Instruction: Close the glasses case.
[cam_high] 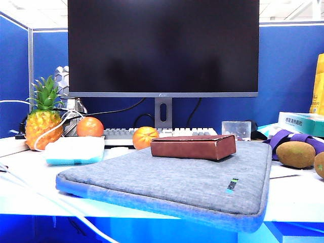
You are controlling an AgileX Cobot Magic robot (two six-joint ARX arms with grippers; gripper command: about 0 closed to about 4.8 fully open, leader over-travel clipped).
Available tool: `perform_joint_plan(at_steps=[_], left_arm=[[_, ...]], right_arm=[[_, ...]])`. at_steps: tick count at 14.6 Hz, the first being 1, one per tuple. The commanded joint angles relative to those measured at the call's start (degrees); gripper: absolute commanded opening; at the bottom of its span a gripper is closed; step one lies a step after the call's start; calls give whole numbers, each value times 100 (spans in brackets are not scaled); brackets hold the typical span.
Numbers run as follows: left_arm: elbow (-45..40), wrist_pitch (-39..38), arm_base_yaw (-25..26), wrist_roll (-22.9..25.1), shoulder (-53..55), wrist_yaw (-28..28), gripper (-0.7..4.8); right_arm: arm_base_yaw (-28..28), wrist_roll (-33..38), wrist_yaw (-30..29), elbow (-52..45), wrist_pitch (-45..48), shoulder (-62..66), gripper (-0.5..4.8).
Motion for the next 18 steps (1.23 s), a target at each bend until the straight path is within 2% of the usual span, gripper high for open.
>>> perform_joint_plan(at_steps=[1, 2, 3, 5, 7, 10, 12, 16, 18], left_arm=[[-481, 24, 7, -186, -426, 557, 187], [-682, -15, 7, -356, -671, 623, 184], [-811, 9, 7, -820, -1036, 605, 183], [-813, -251, 7, -1692, -1460, 313, 183], [-916, -540, 7, -1770, -1456, 254, 183], [-1316, -796, 4, -1832, -1456, -651, 183], [-1840, -693, 4, -1814, -1456, -951, 183], [-2605, 59, -13, -1768, -1456, -927, 182], [-2691, 181, -345, -1657, -1456, -931, 183]], right_arm=[[-2, 684, 260, -929, 9, -612, -6], [0, 968, 378, -1147, 4, -734, -6], [0, 1198, 376, -1276, 4, -787, -6], [-2, 1202, 380, -1292, -227, -787, -6], [9, 1204, 374, -1300, -640, -820, -6], [7, 1202, 361, -1300, -1040, -826, -6], [-11, 1200, 404, -1303, -1178, -826, -6], [-11, 1200, 468, -1480, -1237, -826, -6], [-11, 1200, 470, -1606, -1285, -826, -6]])
